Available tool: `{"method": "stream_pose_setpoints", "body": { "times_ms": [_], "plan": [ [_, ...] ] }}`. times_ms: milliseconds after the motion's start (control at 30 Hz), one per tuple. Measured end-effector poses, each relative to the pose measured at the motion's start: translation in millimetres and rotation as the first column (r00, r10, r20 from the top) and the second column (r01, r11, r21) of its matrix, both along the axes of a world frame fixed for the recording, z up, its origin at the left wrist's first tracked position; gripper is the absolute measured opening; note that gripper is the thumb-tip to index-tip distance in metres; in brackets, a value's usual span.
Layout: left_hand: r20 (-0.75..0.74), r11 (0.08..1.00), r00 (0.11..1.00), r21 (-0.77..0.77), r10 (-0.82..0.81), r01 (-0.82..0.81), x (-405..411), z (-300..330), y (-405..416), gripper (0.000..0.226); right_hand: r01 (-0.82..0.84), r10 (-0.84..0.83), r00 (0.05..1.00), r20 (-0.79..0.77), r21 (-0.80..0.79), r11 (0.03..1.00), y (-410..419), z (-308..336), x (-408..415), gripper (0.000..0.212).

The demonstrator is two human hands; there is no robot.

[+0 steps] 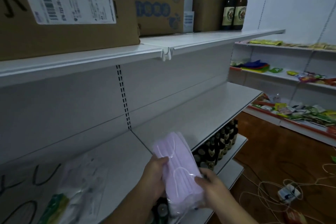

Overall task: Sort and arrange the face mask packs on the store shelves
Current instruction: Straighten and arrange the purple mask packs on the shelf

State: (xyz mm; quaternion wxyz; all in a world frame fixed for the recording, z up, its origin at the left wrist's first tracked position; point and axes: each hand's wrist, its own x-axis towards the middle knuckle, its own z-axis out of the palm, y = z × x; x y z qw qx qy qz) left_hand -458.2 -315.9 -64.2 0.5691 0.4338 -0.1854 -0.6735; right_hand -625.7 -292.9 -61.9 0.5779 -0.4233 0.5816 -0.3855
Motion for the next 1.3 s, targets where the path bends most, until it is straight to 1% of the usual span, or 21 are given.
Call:
{"method": "stream_pose_setpoints", "body": {
  "times_ms": [33, 133, 233, 300, 367, 433, 500, 567, 667, 767, 800, 867, 900, 933, 1000, 1067, 1100, 1133, 1167, 1233, 1300],
  "plan": [
    [-0.011, 1.0, 1.0, -0.005, 0.005, -0.005, 3, -3, -13, 0.049, -0.011, 0.01, 0.999, -0.044, -0.018, 1.0, -14, 1, 1, 0.016],
    [-0.078, 1.0, 0.997, -0.006, 0.023, -0.023, 11, -8, -52, 0.04, -0.105, 0.098, 0.98, -0.172, -0.031, 0.994, -56, 8, 5, 0.025],
    [-0.047, 0.998, 0.997, -0.033, 0.06, -0.062, 19, -6, -86, 0.035, -0.16, 0.139, 0.956, -0.259, -0.061, 0.985, -97, 10, 15, 0.03],
    [0.049, 0.997, 0.996, -0.031, 0.078, -0.076, 26, 0, -104, 0.012, -0.178, 0.139, 0.935, -0.326, -0.094, 0.98, -123, 6, 24, 0.03],
    [0.186, 0.993, 0.977, 0.026, 0.107, -0.114, 40, 3, -123, 0.02, -0.182, 0.136, 0.93, -0.34, -0.107, 0.977, -146, -2, 33, 0.028],
    [0.31, 0.991, 0.945, 0.049, 0.105, -0.126, 54, 6, -137, 0.021, -0.212, 0.169, 0.919, -0.357, -0.085, 0.974, -168, -9, 43, 0.028],
    [0.382, 0.987, 0.918, 0.071, 0.108, -0.146, 66, 7, -144, 0.029, -0.268, 0.225, 0.895, -0.386, -0.062, 0.961, -185, -13, 54, 0.028],
    [0.466, 0.975, 0.873, 0.083, 0.143, -0.204, 75, 4, -149, 0.026, -0.309, 0.261, 0.875, -0.408, -0.055, 0.95, -200, -16, 66, 0.027],
    [0.526, 0.96, 0.836, 0.119, 0.155, -0.252, 87, -3, -154, 0.022, -0.376, 0.325, 0.836, -0.442, -0.031, 0.926, -221, -26, 80, 0.035],
    [0.637, 0.935, 0.754, 0.148, 0.159, -0.322, 92, -11, -157, 0.023, -0.454, 0.377, 0.768, -0.518, -0.025, 0.891, -230, -33, 86, 0.036],
    [0.657, 0.925, 0.732, 0.143, 0.178, -0.353, 92, -13, -158, 0.024, -0.502, 0.396, 0.721, -0.569, -0.036, 0.864, -231, -34, 86, 0.035],
    [0.674, 0.901, 0.704, 0.13, 0.225, -0.413, 89, -18, -160, 0.029, -0.657, 0.402, 0.523, -0.752, -0.054, 0.752, -237, -33, 86, 0.028],
    [0.685, 0.89, 0.684, 0.114, 0.252, -0.442, 87, -21, -162, 0.032, -0.708, 0.369, 0.449, -0.814, -0.073, 0.702, -242, -32, 85, 0.024],
    [0.705, 0.876, 0.653, 0.097, 0.275, -0.473, 86, -23, -164, 0.035, -0.741, 0.358, 0.417, -0.835, -0.085, 0.666, -246, -32, 86, 0.025],
    [0.771, 0.853, 0.571, 0.07, 0.283, -0.517, 82, -25, -167, 0.045, -0.791, 0.356, 0.385, -0.852, -0.106, 0.602, -252, -36, 85, 0.038],
    [0.85, 0.865, 0.474, 0.047, 0.228, -0.5, 78, -23, -168, 0.056, -0.835, 0.339, 0.318, -0.885, -0.092, 0.542, -256, -38, 84, 0.047],
    [0.885, 0.88, 0.429, 0.05, 0.18, -0.472, 77, -22, -168, 0.06, -0.857, 0.324, 0.268, -0.907, -0.07, 0.511, -258, -38, 84, 0.044],
    [0.912, 0.891, 0.391, 0.07, 0.124, -0.448, 76, -21, -167, 0.058, -0.871, 0.3, 0.232, -0.925, -0.06, 0.488, -259, -38, 84, 0.039],
    [0.928, 0.897, 0.365, 0.104, 0.067, -0.429, 76, -20, -168, 0.049, -0.878, 0.286, 0.212, -0.935, -0.053, 0.476, -261, -36, 84, 0.036],
    [0.955, 0.893, 0.298, 0.137, -0.003, -0.43, 76, -15, -167, 0.031, -0.885, 0.28, 0.203, -0.938, -0.053, 0.462, -267, -29, 84, 0.042],
    [0.983, 0.884, 0.178, 0.127, -0.05, -0.45, 81, -9, -165, 0.043, -0.901, 0.255, 0.199, -0.946, -0.075, 0.427, -276, -23, 85, 0.05]
  ]
}}
